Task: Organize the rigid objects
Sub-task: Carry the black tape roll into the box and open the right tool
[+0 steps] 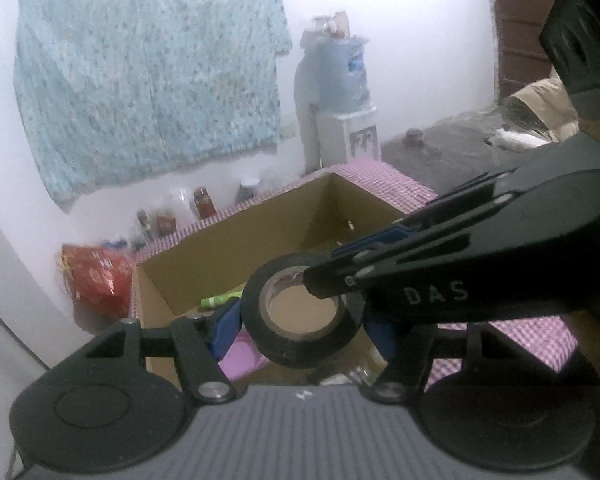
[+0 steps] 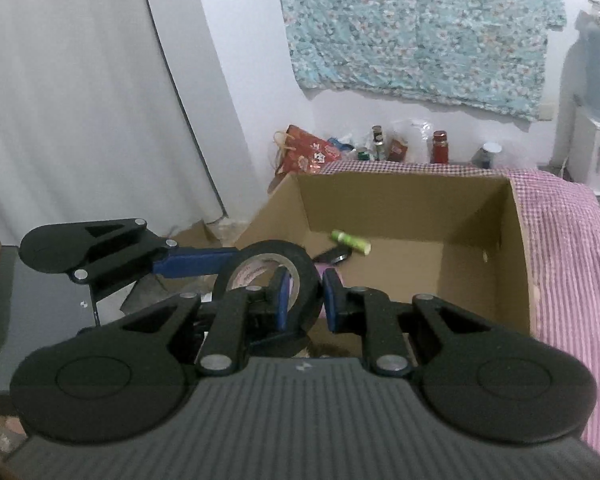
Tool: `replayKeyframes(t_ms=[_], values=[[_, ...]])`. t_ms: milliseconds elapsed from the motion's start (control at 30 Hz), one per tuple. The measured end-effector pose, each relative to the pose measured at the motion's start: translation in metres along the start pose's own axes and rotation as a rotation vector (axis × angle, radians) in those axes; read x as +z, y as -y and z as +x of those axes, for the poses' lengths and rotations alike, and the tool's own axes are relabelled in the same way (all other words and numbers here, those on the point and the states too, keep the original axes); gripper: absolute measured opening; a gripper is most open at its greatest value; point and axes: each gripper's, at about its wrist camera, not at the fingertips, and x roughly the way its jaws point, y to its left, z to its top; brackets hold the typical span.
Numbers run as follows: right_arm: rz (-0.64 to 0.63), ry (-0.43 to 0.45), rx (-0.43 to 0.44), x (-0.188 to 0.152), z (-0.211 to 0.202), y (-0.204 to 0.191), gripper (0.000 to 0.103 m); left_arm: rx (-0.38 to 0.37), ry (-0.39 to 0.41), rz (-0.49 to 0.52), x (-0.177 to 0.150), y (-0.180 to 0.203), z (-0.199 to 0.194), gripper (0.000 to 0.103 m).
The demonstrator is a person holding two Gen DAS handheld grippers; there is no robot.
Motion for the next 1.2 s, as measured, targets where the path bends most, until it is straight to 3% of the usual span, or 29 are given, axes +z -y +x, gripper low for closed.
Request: replayKeyframes(t_ms=[267, 467, 767, 1200], values=[[0.12, -0.232, 0.035, 0.073, 0.086, 0.071, 0.017, -0.1, -0.262, -0.106, 0.05, -0.054, 0.102, 0.067], [0.198, -0.382, 0.013, 0.083, 0.161, 0.115, 0.017, -0.132, -0.433, -0.169, 0.061, -0.075, 0.184, 0.067], [0.234, -0.473, -0.007, 0.078, 0.223, 0.148, 0.017, -0.103, -0.527, -0.209, 0.058, -0.084, 0.248, 0.068], [0.255, -0.463, -0.011, 0.074, 0.243, 0.164, 0.018, -0.069, -0.544, -0.211, 0.057, -0.086, 0.261, 0.07]])
